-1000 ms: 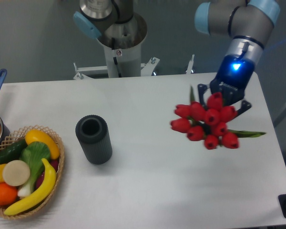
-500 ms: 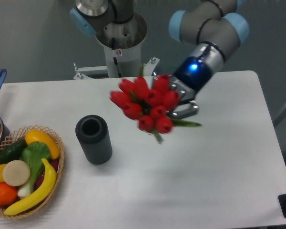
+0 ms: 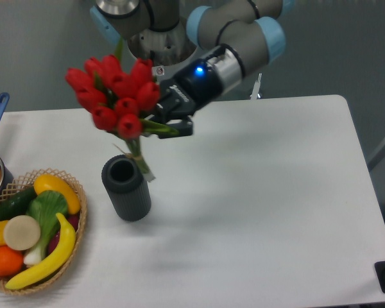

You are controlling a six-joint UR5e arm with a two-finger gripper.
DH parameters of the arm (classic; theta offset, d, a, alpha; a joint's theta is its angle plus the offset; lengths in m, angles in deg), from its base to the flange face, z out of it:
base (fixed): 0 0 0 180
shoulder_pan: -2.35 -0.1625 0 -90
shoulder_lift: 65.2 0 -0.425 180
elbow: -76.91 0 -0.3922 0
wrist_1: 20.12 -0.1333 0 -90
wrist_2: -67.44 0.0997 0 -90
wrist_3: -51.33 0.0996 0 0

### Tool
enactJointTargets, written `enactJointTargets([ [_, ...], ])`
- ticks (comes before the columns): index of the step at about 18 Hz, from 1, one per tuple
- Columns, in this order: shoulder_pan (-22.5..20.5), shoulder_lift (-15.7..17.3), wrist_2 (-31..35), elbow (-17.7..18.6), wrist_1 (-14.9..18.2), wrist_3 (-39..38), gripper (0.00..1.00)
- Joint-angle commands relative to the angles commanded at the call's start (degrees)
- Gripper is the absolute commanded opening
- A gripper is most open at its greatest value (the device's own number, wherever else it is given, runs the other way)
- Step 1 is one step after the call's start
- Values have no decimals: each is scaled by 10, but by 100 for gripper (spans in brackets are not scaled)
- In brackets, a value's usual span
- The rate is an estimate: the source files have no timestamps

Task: Insert the flowers into the vase
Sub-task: 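Carry the tulip bunch over the black vase opening, then lower the tulip stems down into the black vase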

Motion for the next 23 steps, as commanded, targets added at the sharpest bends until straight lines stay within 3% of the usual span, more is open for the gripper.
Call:
enactJointTargets([
  [9, 3, 3, 2, 45, 0, 5, 19],
  [23, 2, -36, 8, 77, 0, 42, 20],
])
